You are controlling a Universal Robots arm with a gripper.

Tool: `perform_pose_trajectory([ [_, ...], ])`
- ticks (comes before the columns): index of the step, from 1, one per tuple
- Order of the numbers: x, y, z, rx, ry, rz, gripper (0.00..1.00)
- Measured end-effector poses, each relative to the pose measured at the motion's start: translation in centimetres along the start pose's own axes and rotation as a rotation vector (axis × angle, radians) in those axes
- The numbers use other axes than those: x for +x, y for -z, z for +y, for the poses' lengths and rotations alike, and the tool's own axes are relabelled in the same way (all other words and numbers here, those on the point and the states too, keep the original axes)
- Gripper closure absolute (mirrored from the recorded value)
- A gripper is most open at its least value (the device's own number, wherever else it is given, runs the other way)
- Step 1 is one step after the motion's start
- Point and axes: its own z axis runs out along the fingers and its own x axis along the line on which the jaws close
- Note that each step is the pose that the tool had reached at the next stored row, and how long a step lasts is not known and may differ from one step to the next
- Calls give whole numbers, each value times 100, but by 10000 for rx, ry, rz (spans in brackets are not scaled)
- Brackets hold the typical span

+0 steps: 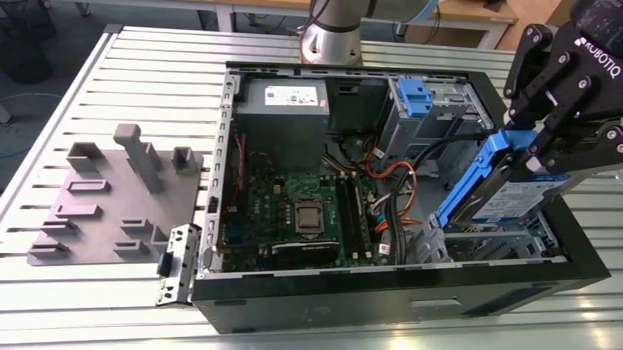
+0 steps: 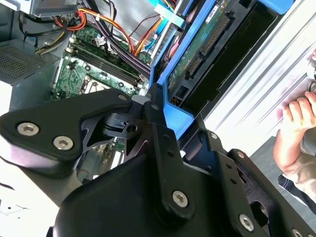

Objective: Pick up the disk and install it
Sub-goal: 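Insert the disk into the insertion slot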

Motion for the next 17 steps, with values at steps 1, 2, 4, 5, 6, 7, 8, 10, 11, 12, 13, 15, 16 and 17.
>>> perform_pose_trajectory([
  [1,1,0,1,0,-3,10,64],
  [2,1,0,2,1,-6,10,64],
  [4,1,0,4,1,-12,13,64],
  [5,0,0,4,1,-13,12,64],
  [6,0,0,5,1,-15,11,64],
  [7,0,-5,8,1,-17,10,64],
  [8,0,-12,9,1,-16,12,64],
  [10,1,-26,9,1,-15,13,64],
  [11,1,-34,9,1,-15,12,64],
  [12,1,-41,9,1,-15,12,64],
  [13,2,-48,9,1,-15,12,64],
  [15,2,-67,9,1,-16,12,64],
  [16,3,-78,9,1,-15,11,64],
  [17,4,-91,9,1,-16,11,64],
])
